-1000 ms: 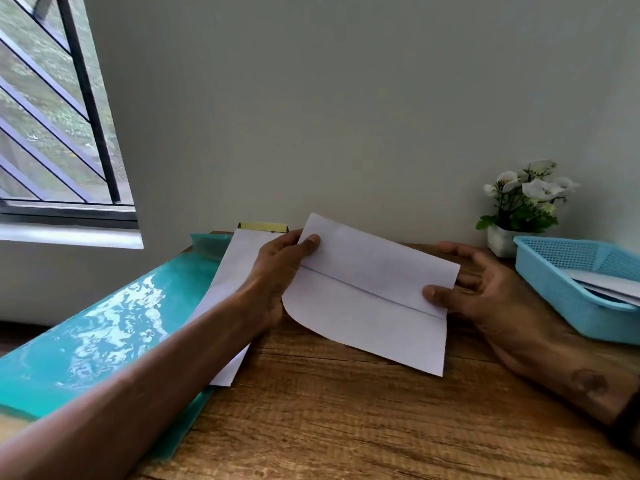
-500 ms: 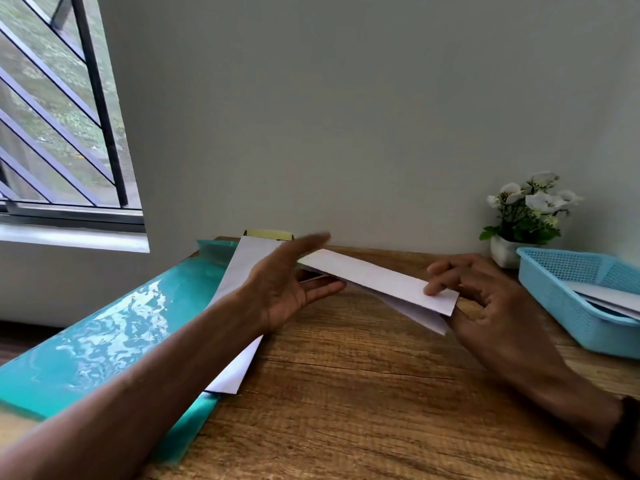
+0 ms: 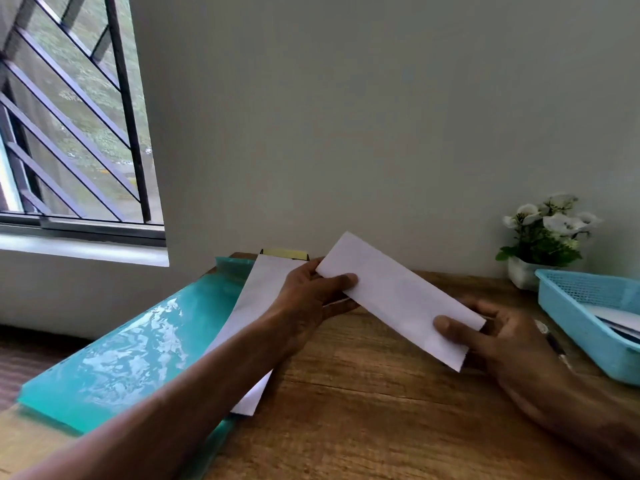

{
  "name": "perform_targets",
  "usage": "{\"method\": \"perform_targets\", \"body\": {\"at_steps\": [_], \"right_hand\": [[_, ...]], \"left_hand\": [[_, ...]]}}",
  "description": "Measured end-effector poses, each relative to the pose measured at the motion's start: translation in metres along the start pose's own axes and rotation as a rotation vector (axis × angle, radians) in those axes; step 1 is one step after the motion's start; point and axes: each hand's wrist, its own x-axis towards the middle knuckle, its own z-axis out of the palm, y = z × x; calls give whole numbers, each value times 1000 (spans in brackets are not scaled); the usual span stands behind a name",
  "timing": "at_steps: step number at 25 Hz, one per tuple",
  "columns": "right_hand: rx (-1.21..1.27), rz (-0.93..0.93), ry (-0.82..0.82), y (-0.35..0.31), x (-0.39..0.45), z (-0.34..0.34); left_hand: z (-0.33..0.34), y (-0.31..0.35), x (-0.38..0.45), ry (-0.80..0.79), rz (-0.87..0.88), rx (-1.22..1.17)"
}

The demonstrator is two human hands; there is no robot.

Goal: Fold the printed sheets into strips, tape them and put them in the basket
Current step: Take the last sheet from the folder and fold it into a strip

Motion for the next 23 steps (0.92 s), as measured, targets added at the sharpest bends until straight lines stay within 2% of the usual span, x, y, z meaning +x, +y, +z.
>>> {"method": "perform_targets", "body": {"at_steps": [2,6,9,11,13,15,16,17,19,21,23], "right_hand": [[-106,-13,9,1,-1,2],[32,63,-102,-1,0,-2],[302,197,-153,-3,3,-8],[279,226,-165,-1,4,-8],[200,209,-124,1,4,-2],[145,174,-59,3,3,2],[136,160,-33,3,3,2],[141,159,-12,2,2,2],[175,155,2,-1,0,3],[190,150,-5,-2,-2,5],[214,141,2,-7,-6,7]], "left_hand": [[0,6,0,-5,92,130],[-8,23,-3,38,269,337],[-4,20,-7,-14,246,388],[-2,15,-6,-45,249,447],[-8,18,0,100,378,593],[-28,26,10,405,500,891],[-41,29,15,532,452,1063],[-53,29,18,599,317,1199],[-71,23,24,607,85,1316],[-79,19,27,590,65,1276],[-83,20,30,619,141,1206]]}}
